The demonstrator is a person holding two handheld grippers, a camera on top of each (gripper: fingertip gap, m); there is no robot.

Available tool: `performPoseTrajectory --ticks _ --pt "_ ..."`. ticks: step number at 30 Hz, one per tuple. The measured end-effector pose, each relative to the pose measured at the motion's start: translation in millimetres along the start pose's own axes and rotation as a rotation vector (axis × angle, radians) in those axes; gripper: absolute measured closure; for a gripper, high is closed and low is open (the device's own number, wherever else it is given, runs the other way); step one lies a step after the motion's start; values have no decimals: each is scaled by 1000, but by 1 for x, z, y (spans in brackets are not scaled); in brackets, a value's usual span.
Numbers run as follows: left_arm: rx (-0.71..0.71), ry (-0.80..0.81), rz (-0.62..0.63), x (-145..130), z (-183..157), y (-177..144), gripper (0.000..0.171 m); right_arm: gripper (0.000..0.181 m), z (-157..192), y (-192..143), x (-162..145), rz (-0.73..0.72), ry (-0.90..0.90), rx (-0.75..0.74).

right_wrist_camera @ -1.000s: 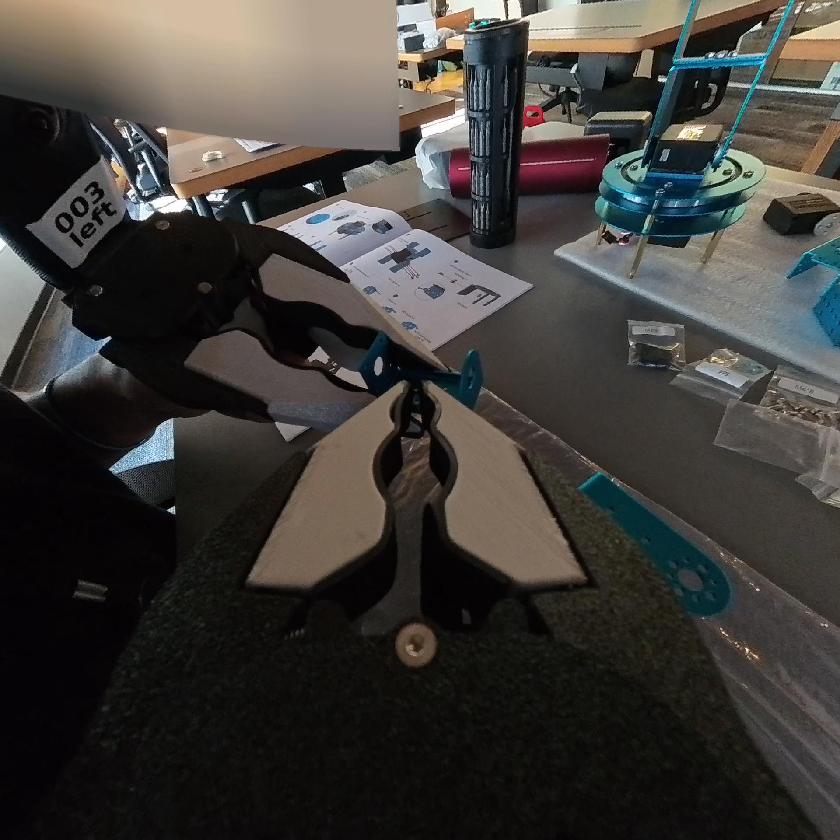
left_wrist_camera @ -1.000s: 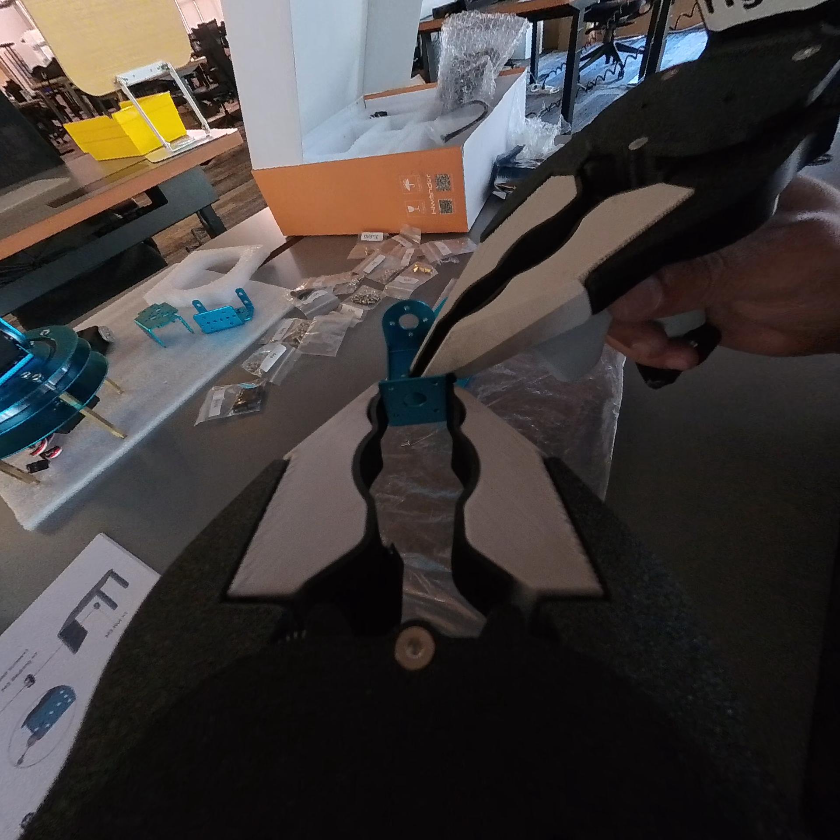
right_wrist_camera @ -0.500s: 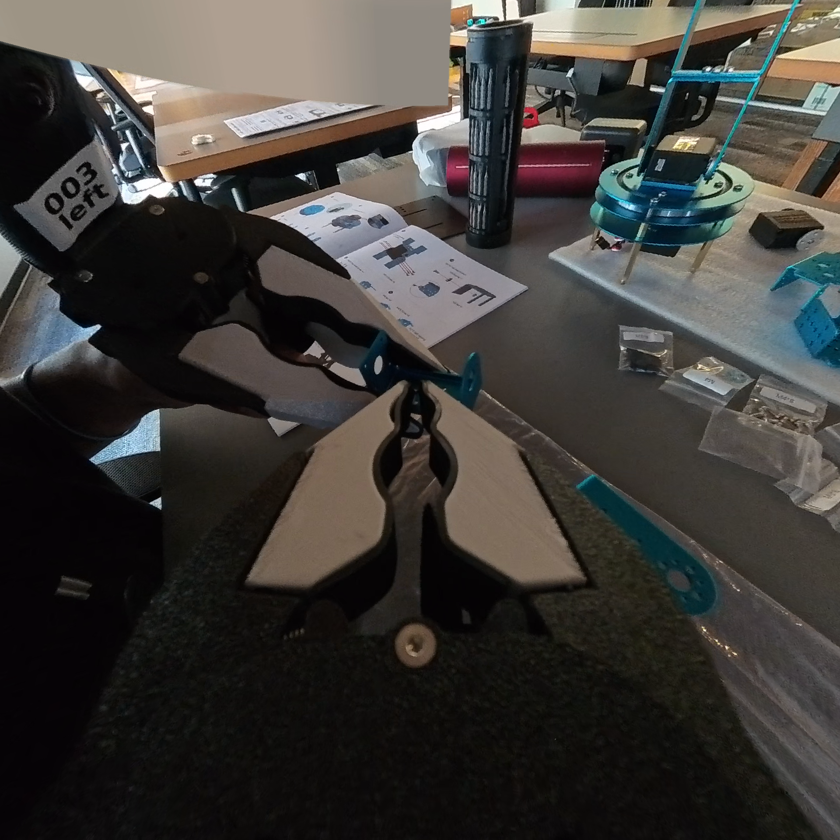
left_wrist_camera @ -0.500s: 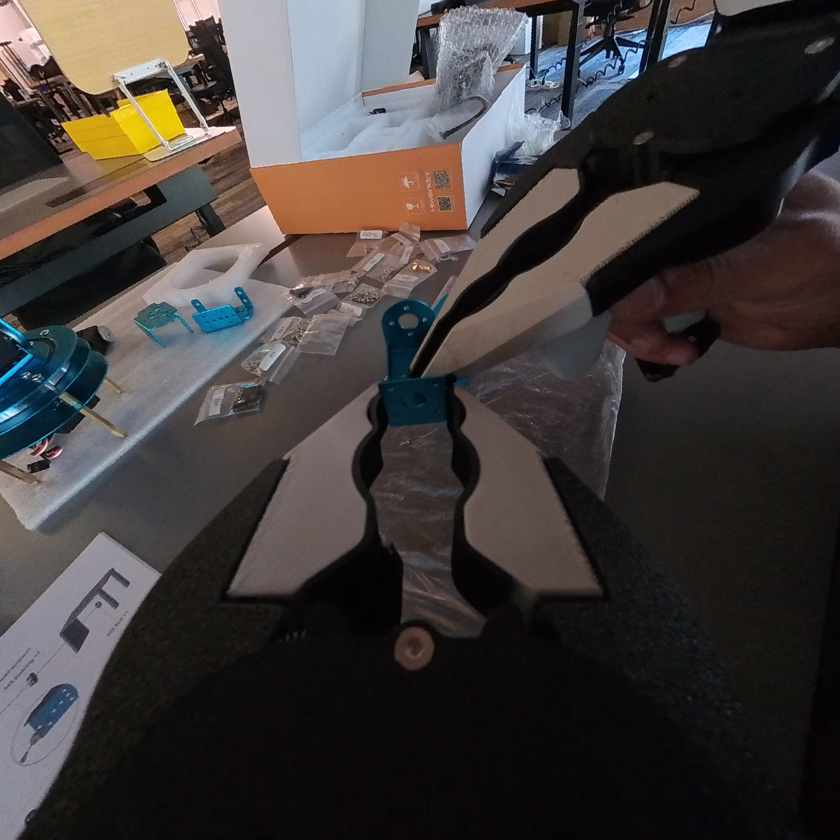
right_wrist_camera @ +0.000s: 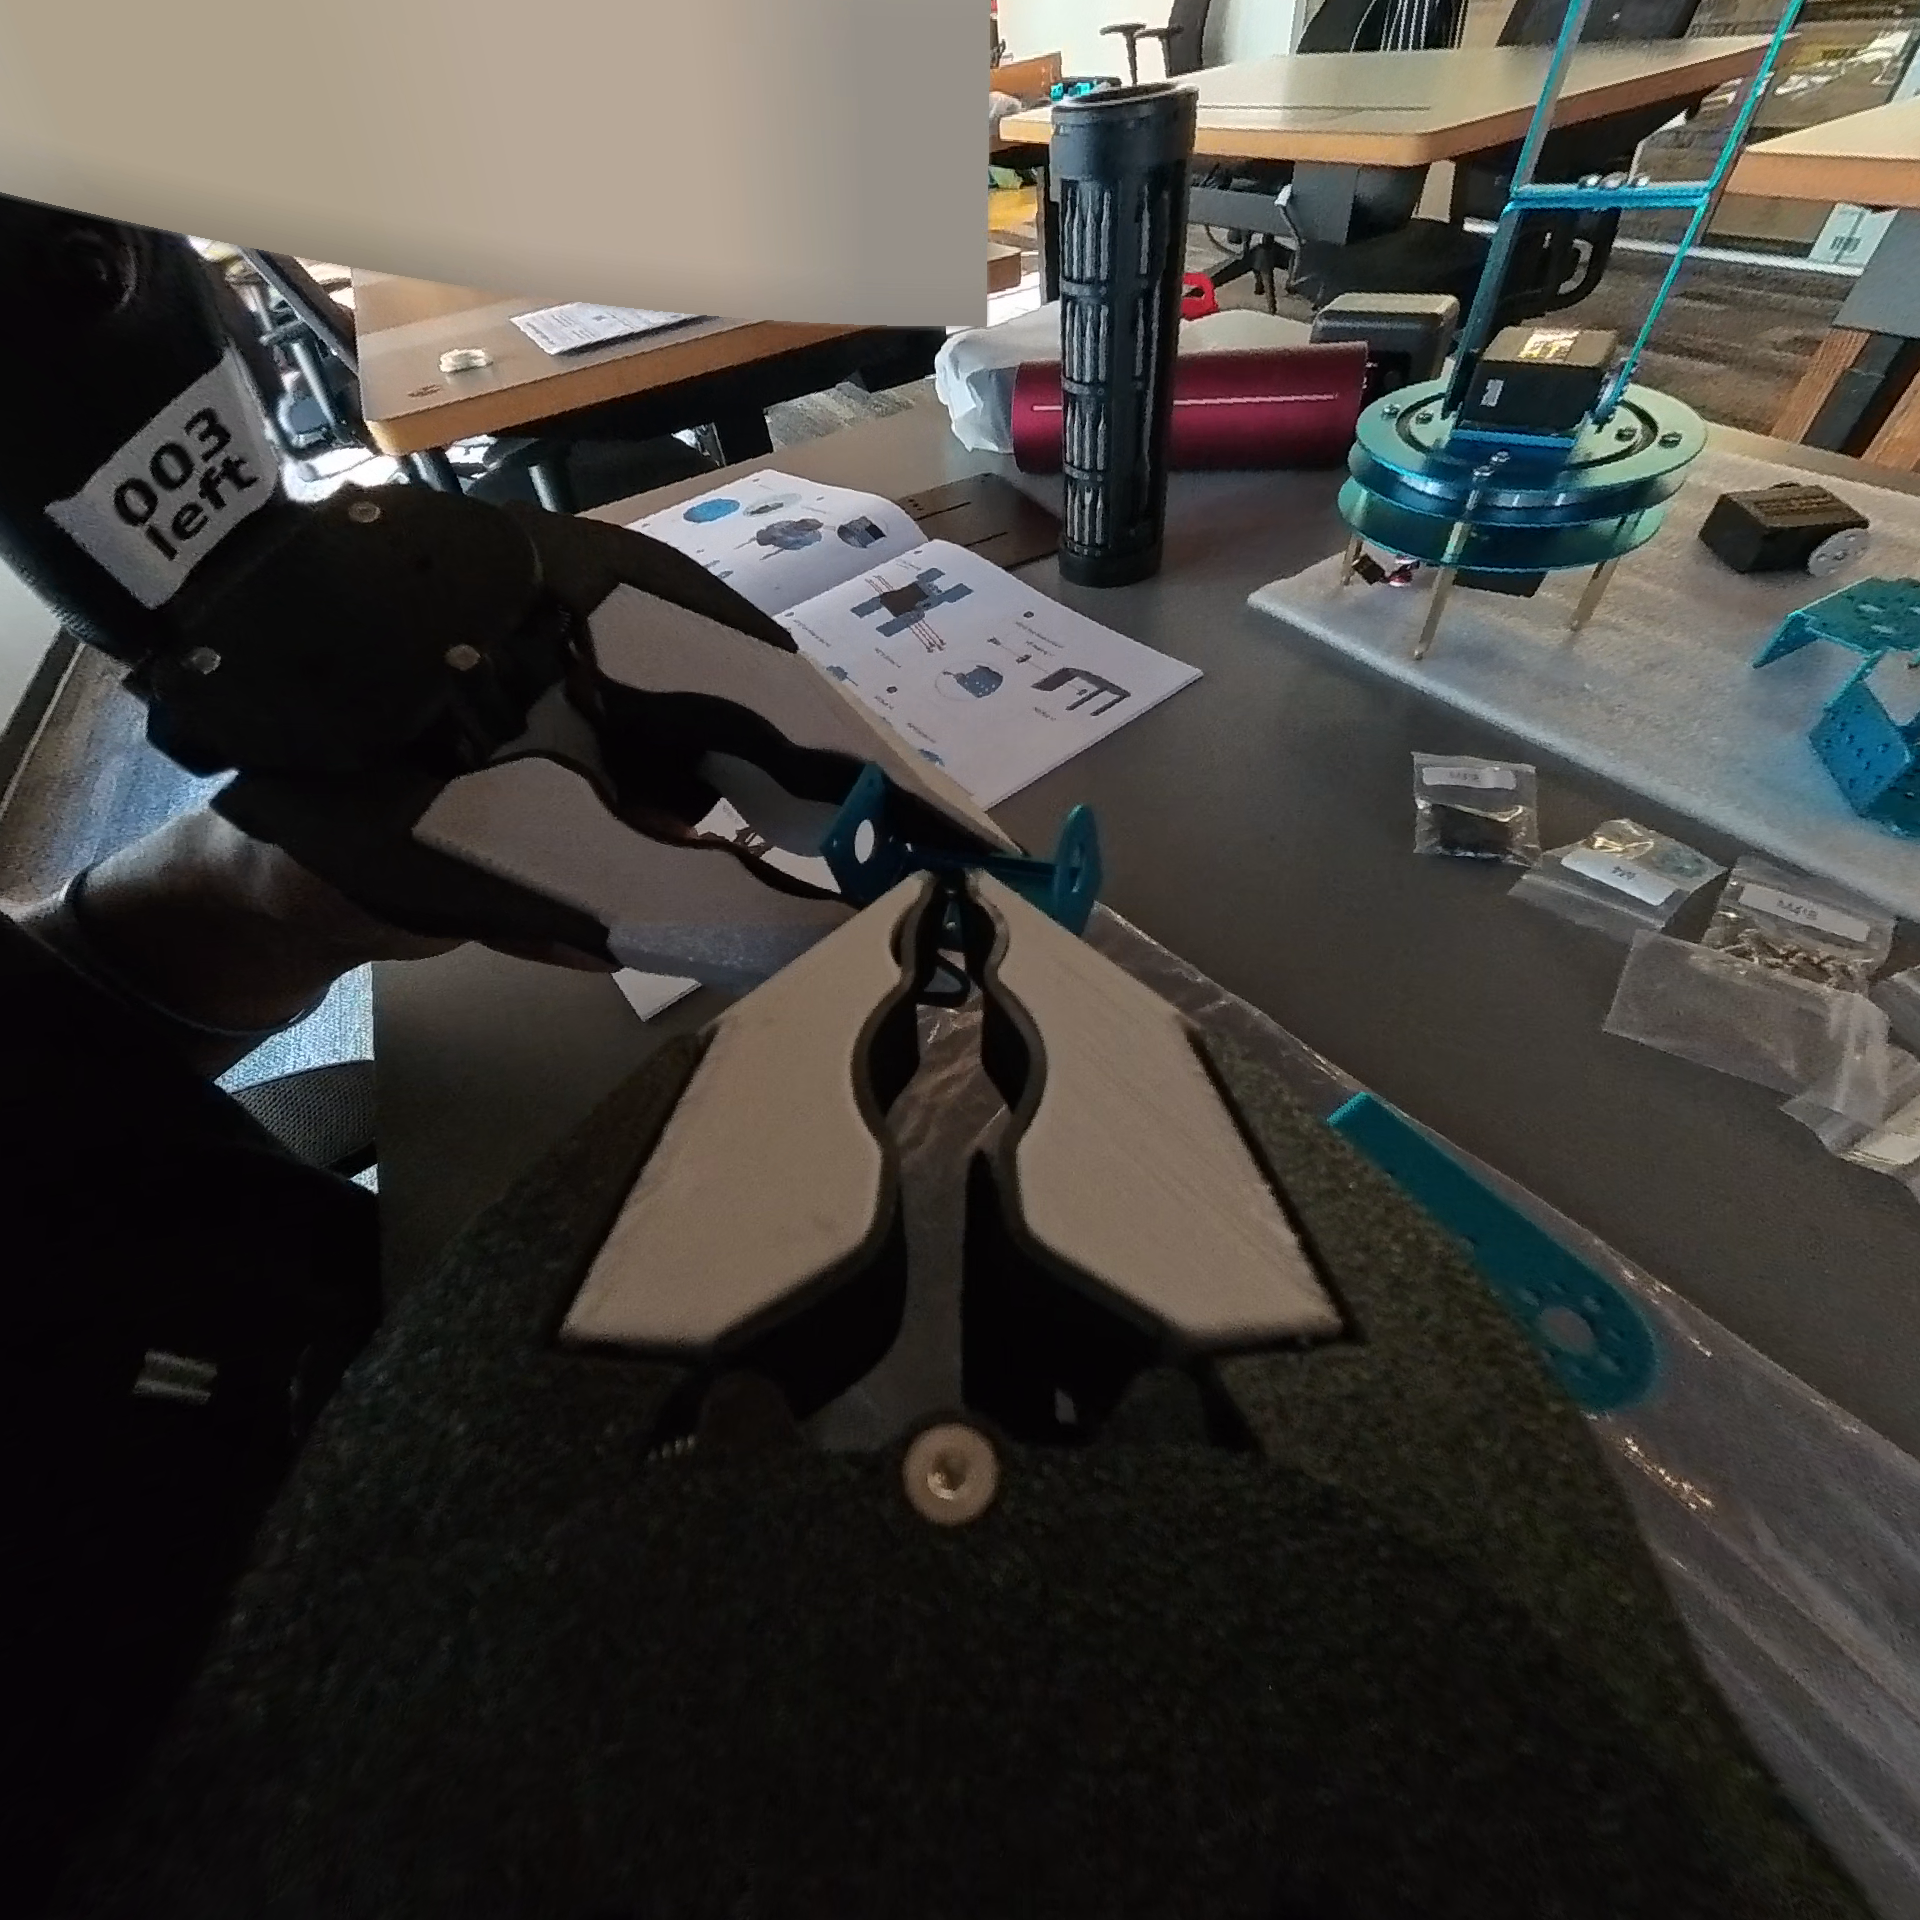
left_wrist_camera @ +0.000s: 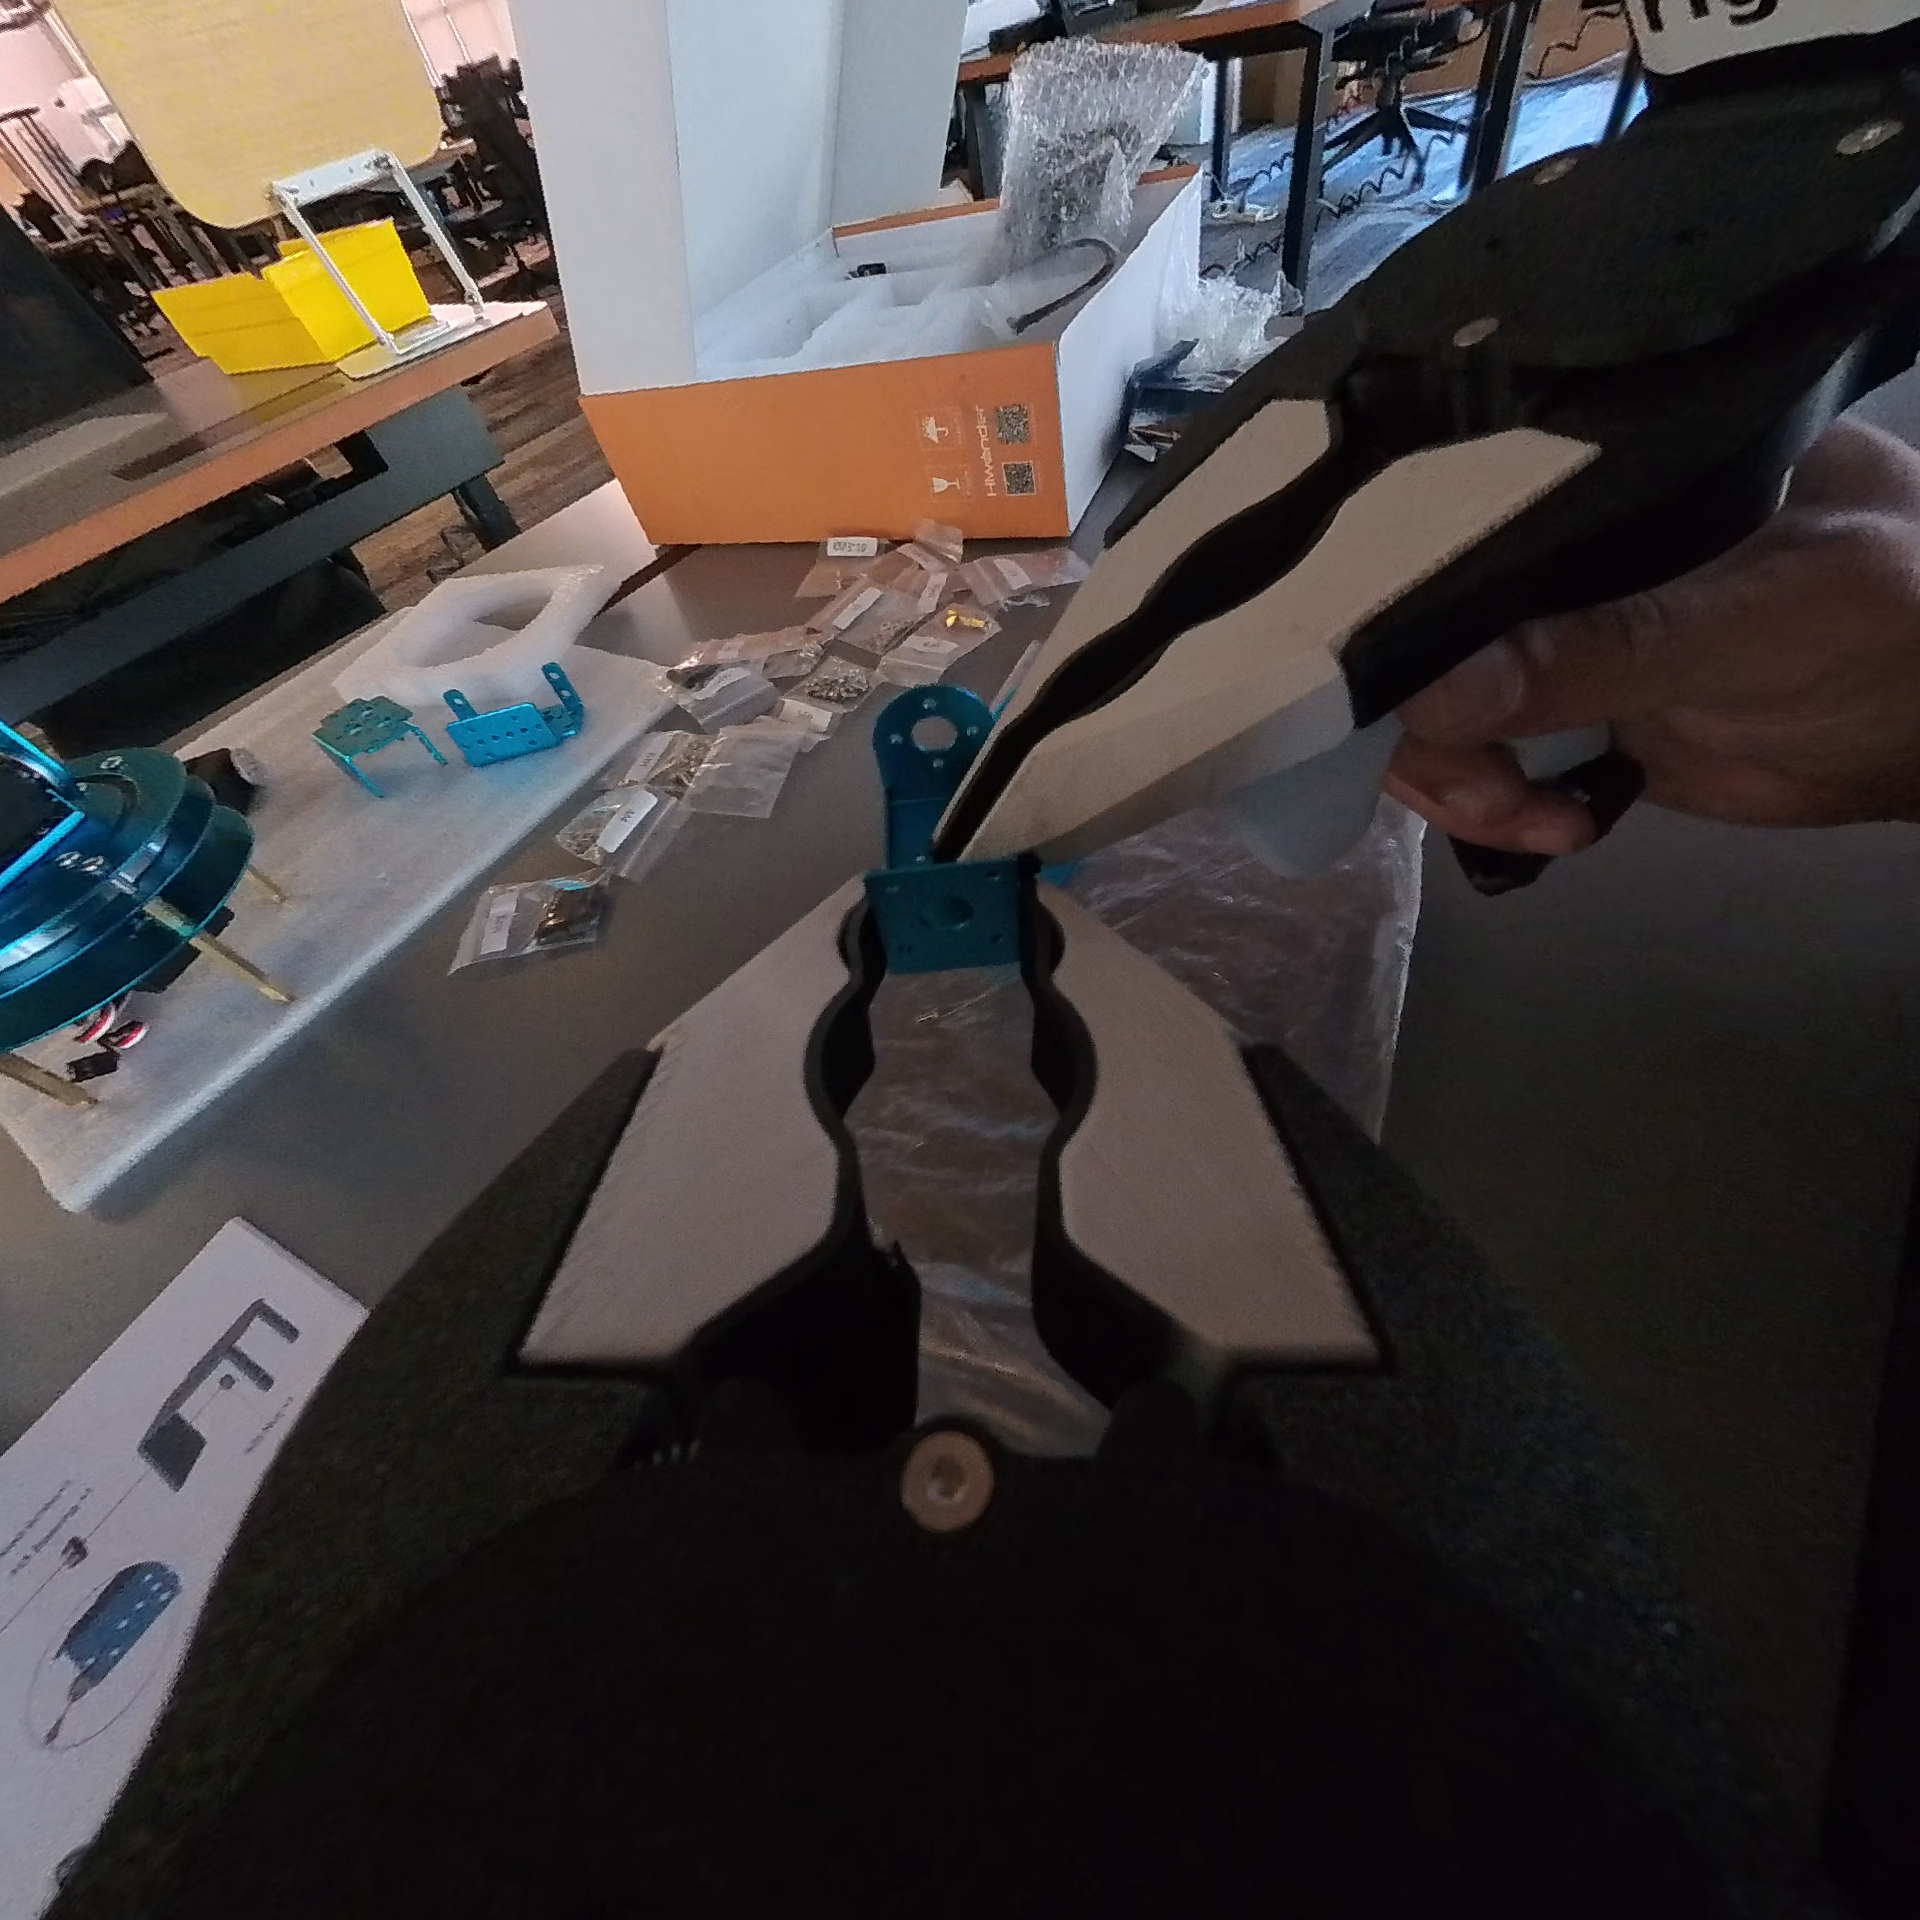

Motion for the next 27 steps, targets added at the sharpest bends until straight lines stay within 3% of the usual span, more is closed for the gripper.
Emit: performPoseTrajectory --ticks 13,23,27 --pt "4 16 -5 2 -2 -1 147 172 5 0 4 -52 62 71" --pt "-9 -5 12 -3 -1 -1 147 172 4 -5 6 -12 -101 -52" --pt "-11 -20 16 -5 1 -1 147 172 4 -16 18 -99 -99 -63"
Point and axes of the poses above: each gripper's, where its closed fingertips meet, y out along the fingers, x out of its top, z = x × y across the jaws, the point moved 4 cm from there along -y, back along the fingers, and after that the axes turned 14 degrees about x, right-handed, at the moved point
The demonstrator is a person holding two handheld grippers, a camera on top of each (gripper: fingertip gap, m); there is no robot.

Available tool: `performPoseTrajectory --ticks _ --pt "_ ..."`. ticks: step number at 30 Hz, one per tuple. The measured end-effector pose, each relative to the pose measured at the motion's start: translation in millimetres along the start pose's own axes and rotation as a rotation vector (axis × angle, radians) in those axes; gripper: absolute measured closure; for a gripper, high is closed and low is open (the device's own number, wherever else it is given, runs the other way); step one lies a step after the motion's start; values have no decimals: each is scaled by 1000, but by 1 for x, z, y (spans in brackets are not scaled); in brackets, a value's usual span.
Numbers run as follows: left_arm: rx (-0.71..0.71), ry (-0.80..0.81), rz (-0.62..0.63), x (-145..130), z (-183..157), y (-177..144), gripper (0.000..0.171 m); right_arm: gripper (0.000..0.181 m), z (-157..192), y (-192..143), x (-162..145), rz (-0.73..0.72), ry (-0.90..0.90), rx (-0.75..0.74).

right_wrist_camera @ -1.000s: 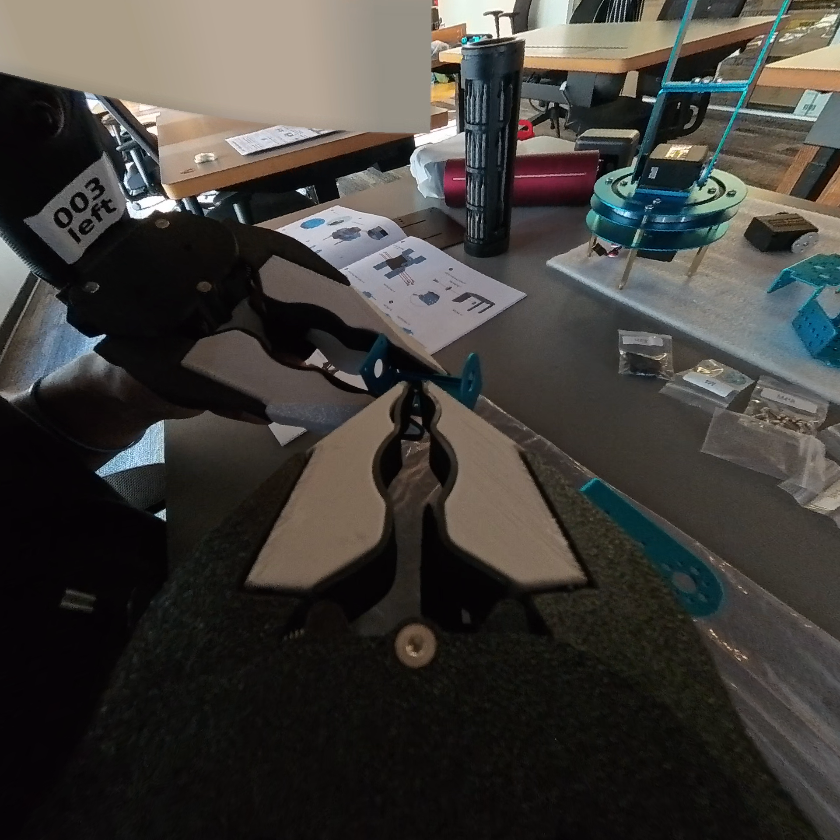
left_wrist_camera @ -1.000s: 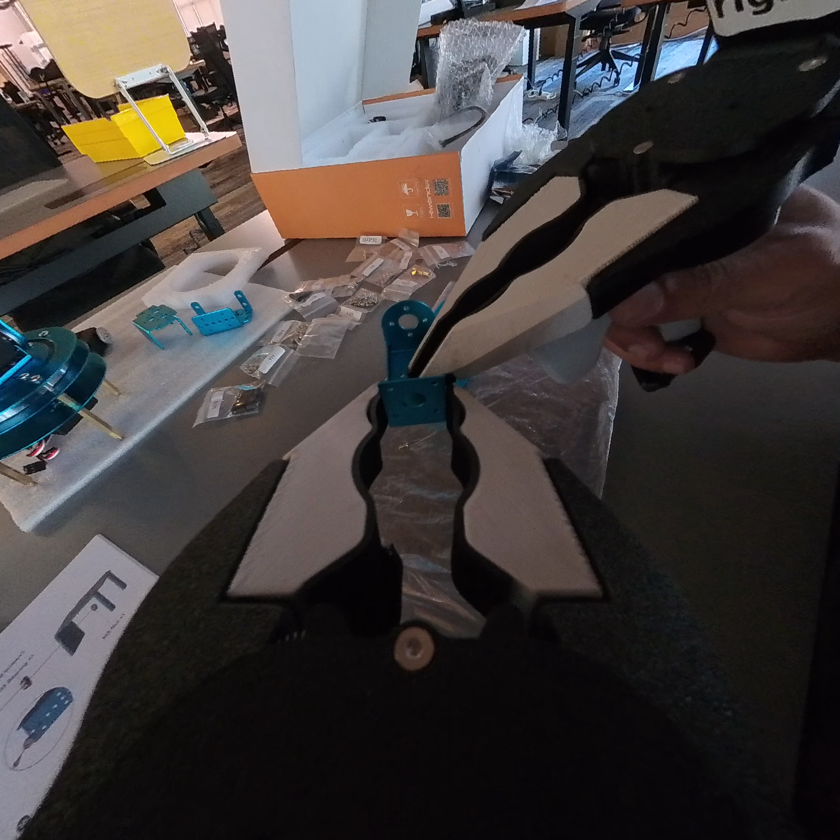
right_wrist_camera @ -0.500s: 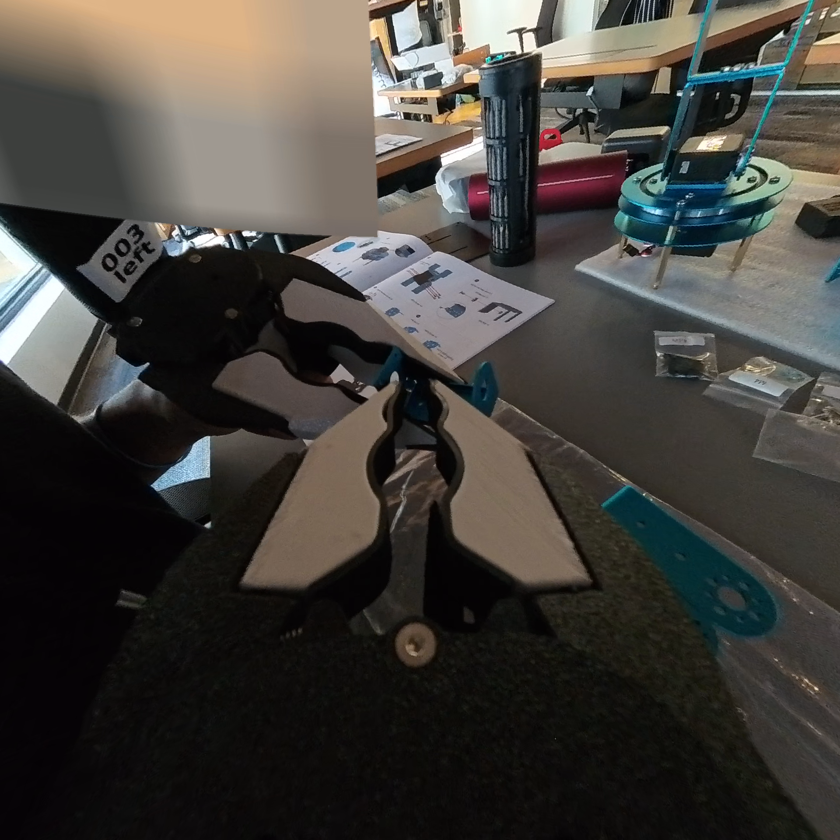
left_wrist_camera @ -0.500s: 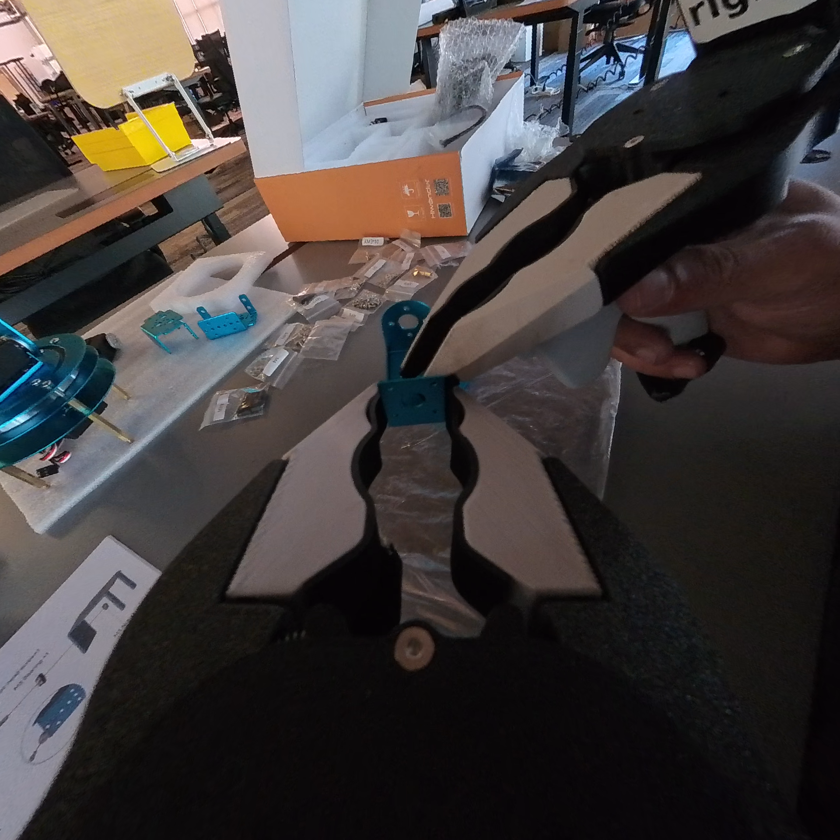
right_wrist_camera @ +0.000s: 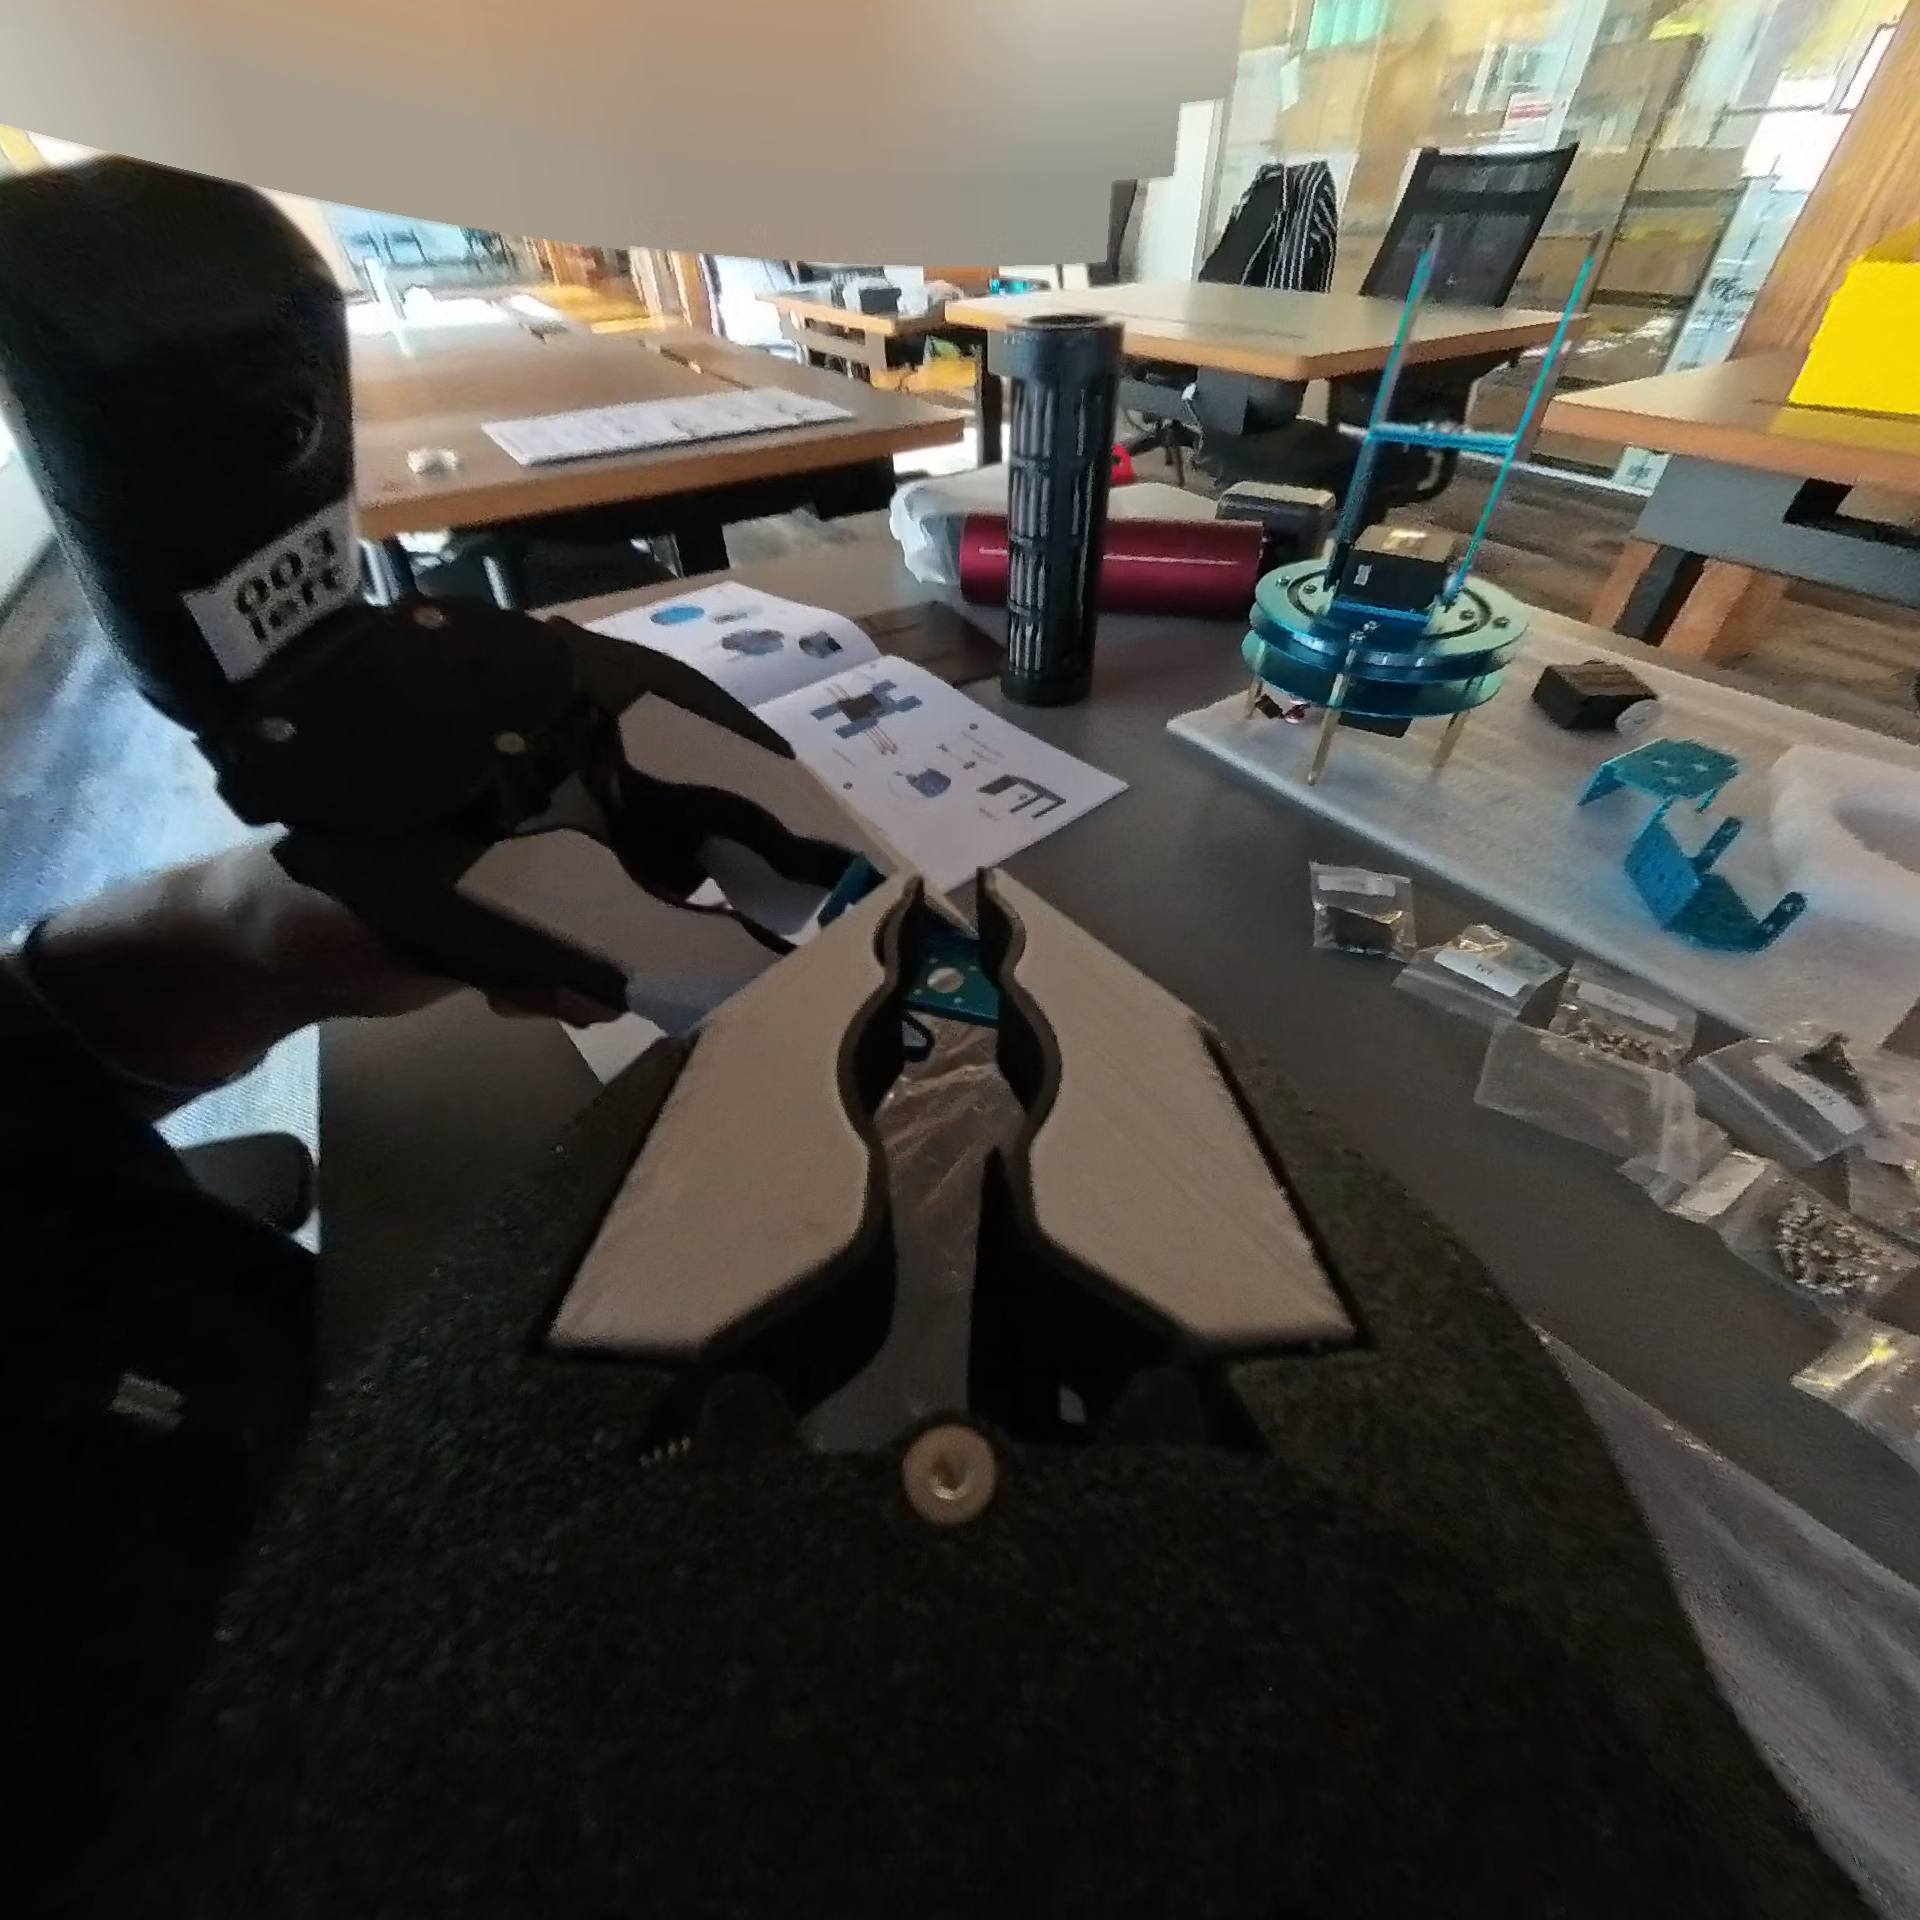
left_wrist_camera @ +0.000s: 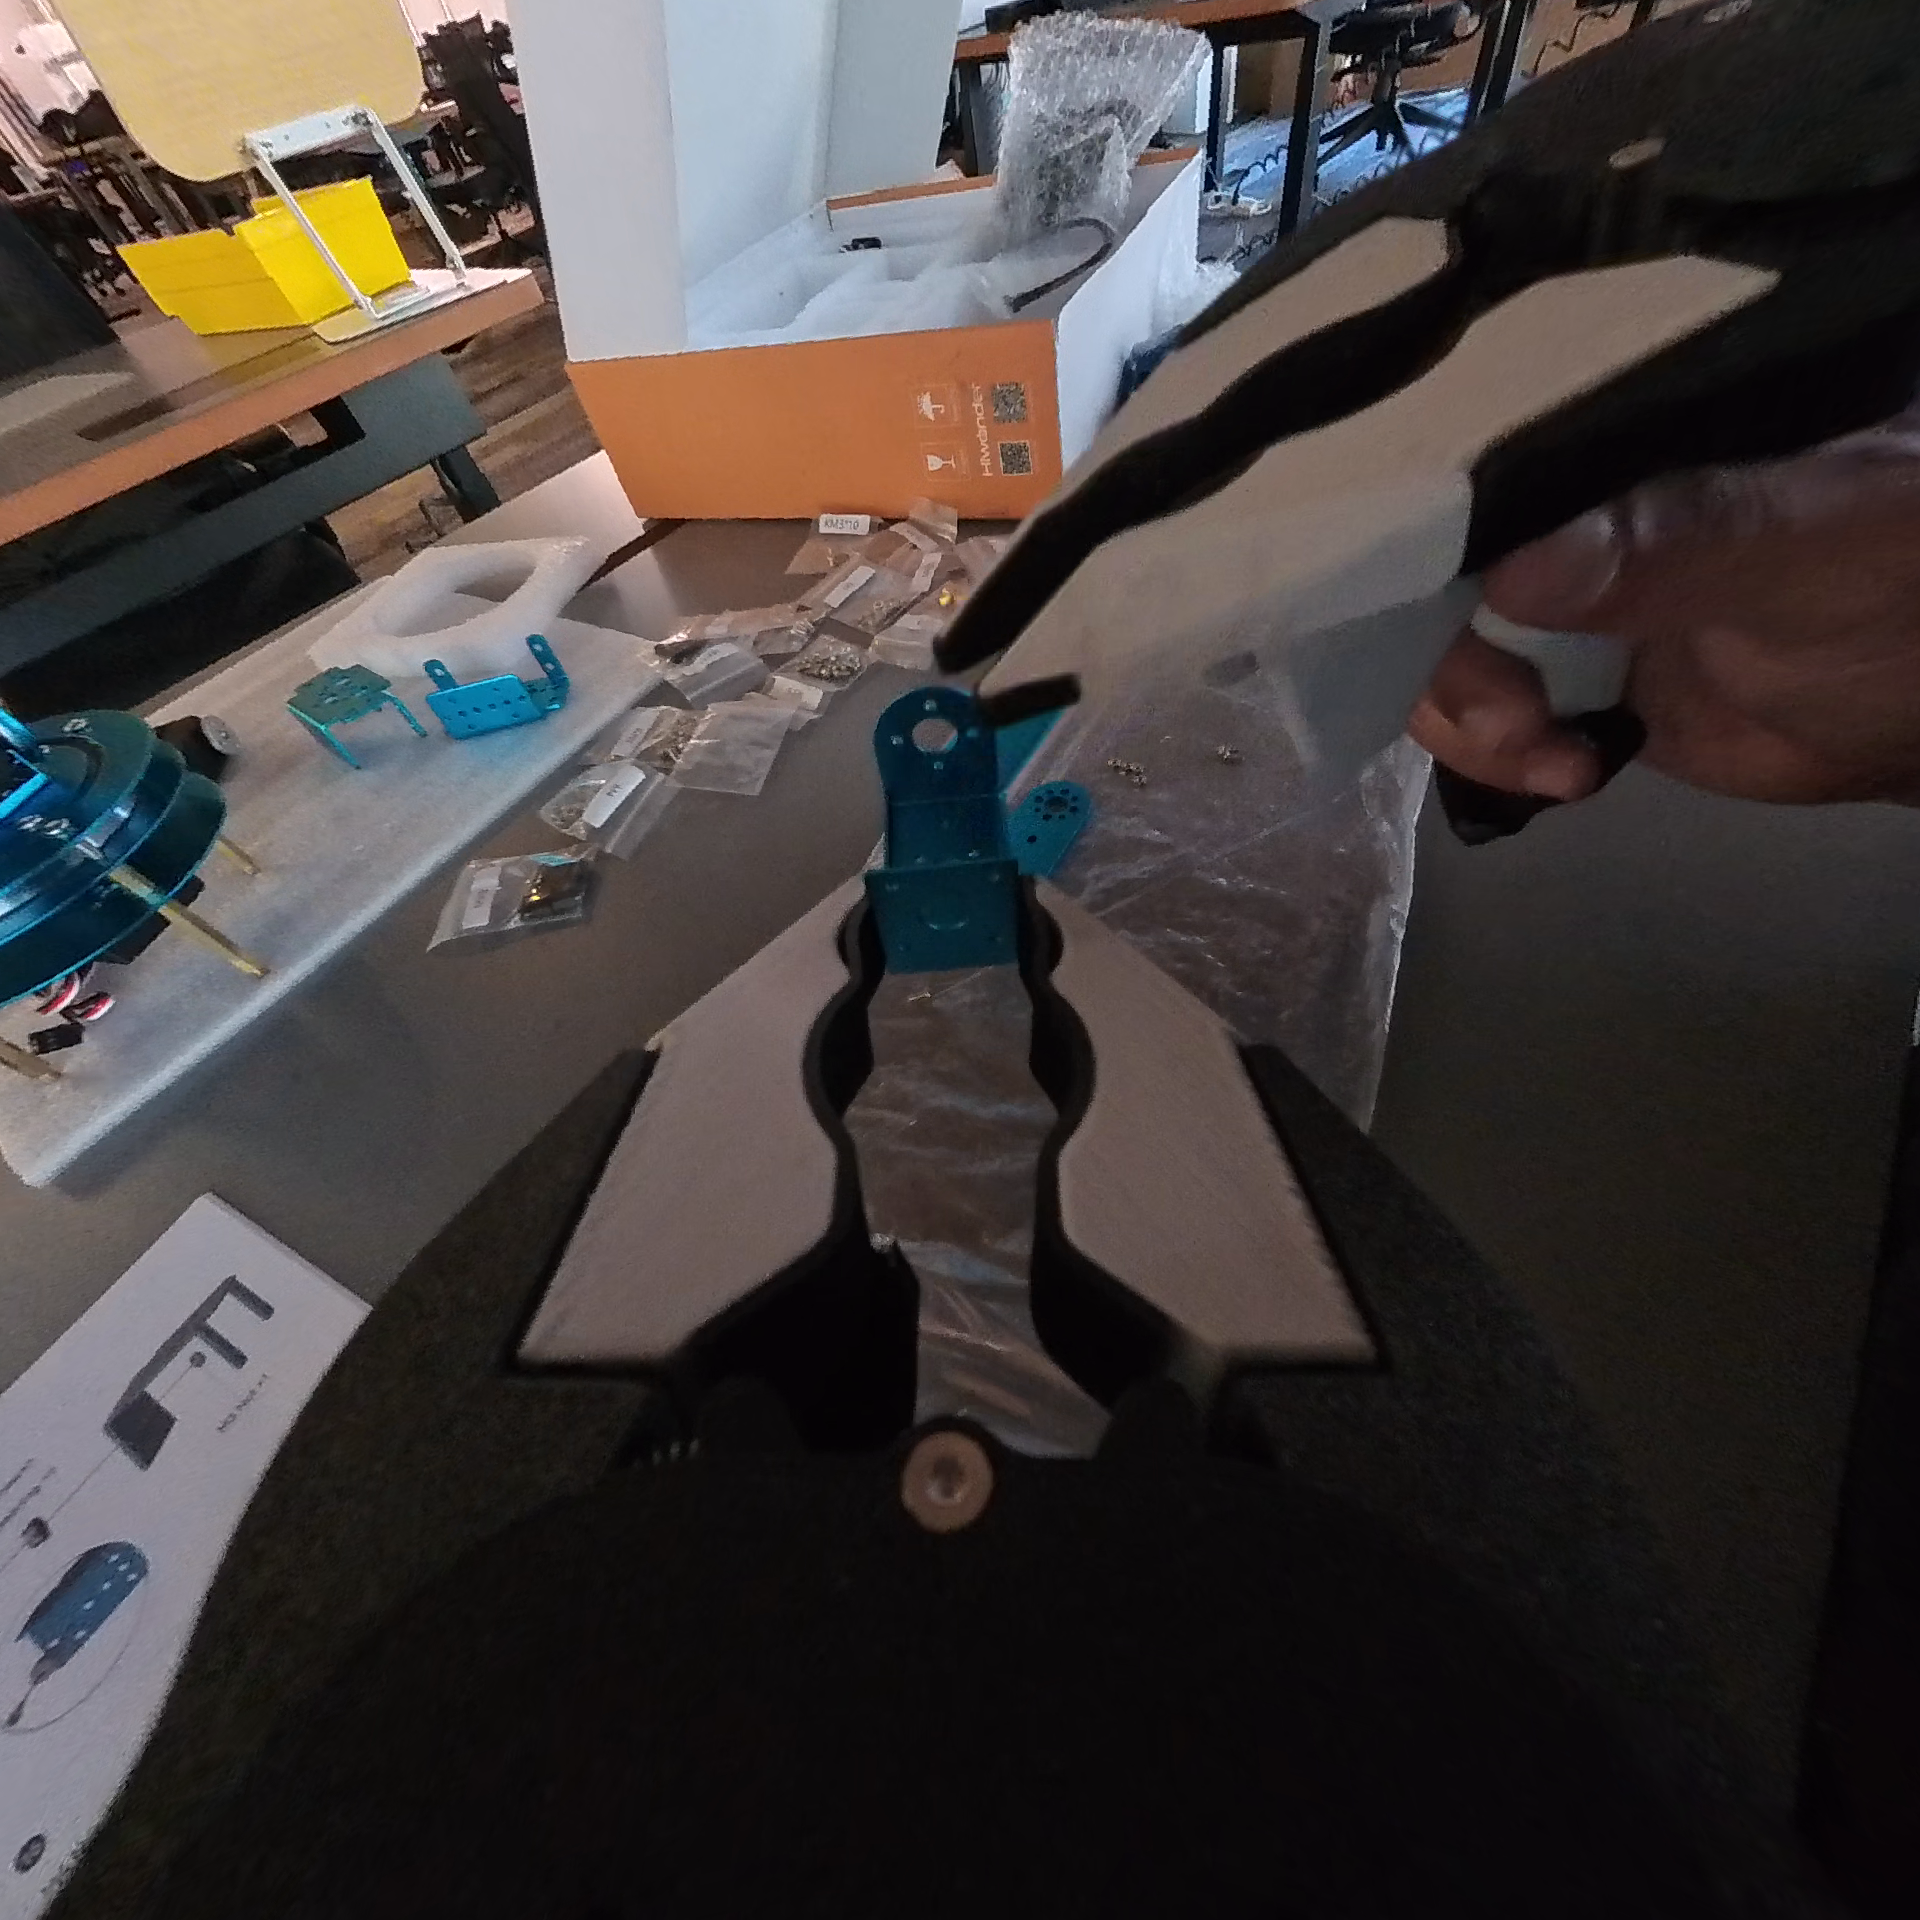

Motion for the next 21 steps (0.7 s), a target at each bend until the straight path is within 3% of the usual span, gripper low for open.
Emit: performPoseTrajectory --ticks 4,7,13,17,19,21 --pt "-4 14 1 0 2 -1 147 172 1 0 -7 18 75 85" --pt "-15 85 20 -7 1 -2 147 165 13 7 -21 124 112 219" --pt "-58 185 46 -19 -5 -5 147 145 24 14 -38 270 -2 287" --pt "-102 294 114 -31 -8 -4 147 145 24 15 -49 335 -89 250" --pt "-143 242 207 -39 -6 -1 147 146 24 15 -51 331 -79 248" --pt "-174 68 292 -45 0 5 148 147 24 14 -51 316 -72 241"
Point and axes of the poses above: each gripper's, where its closed fingertips meet, y out along the fingers, x out of its top, z = x × y across the jaws, the point moved 4 cm from there along -y, back along the fingers, and after that the axes turned 14 degrees about x, right-handed, at the moved point
